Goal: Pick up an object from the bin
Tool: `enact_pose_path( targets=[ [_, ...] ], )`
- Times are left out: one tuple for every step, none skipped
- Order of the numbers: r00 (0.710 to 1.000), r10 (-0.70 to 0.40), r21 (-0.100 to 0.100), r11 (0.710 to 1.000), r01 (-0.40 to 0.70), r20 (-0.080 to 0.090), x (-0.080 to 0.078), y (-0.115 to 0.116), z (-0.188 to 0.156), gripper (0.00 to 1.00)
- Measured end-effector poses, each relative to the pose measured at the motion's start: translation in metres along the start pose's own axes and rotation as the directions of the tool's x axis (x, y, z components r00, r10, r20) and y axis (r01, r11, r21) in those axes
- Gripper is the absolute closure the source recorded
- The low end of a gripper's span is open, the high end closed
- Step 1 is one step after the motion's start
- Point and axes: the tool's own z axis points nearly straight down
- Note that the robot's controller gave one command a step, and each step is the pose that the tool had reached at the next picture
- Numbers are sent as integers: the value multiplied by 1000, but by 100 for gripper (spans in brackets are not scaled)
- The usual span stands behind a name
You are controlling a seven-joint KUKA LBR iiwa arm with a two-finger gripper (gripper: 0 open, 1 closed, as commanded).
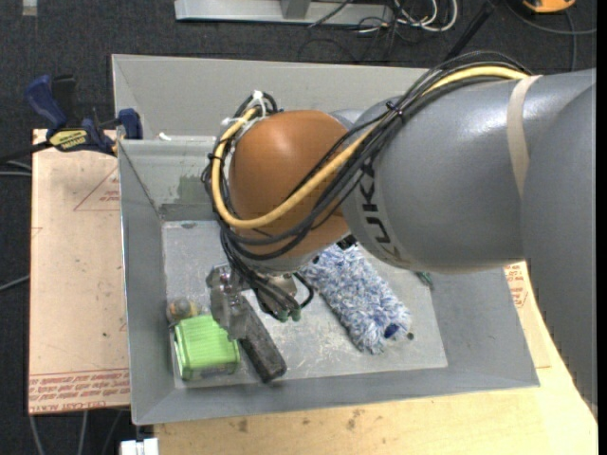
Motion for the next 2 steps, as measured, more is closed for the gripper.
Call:
enact_pose_path(
  targets=[
    [1000,0,0,1000,0,1,0,0,0,0],
    [1000,0,0,1000,0,1,0,0,0,0]
  ],
)
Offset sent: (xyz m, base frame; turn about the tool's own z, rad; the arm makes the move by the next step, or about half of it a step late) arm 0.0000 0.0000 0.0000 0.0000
